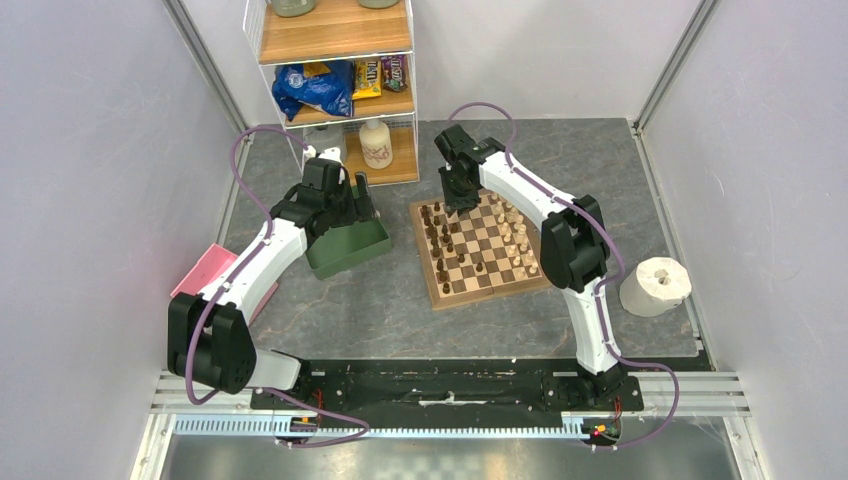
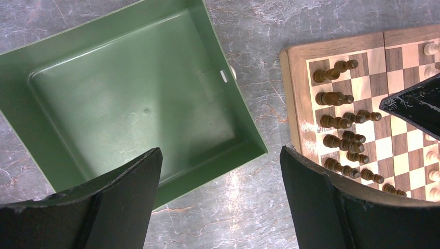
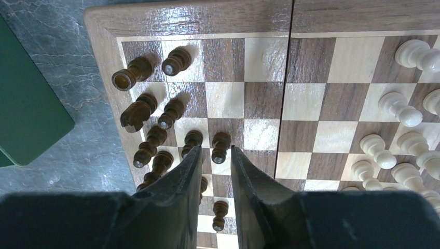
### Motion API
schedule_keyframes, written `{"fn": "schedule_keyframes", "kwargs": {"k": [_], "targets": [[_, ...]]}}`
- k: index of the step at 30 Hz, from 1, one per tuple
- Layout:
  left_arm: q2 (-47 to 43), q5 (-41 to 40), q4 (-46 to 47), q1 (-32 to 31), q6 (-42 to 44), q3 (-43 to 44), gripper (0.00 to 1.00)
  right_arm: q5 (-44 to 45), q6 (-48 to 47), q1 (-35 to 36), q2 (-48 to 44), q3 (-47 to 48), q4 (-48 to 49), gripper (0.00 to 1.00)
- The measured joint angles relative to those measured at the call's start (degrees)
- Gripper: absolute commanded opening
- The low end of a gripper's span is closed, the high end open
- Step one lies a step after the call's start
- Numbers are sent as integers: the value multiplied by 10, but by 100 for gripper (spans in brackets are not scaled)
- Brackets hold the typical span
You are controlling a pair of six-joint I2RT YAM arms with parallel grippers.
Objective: Set up the chess pieces on the board
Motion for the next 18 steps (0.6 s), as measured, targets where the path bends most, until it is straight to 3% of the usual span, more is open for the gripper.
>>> {"fn": "schedule_keyframes", "kwargs": {"k": [18], "targets": [[0, 0, 0, 0, 0, 0, 91, 0, -17, 16, 39, 31, -18, 33]]}}
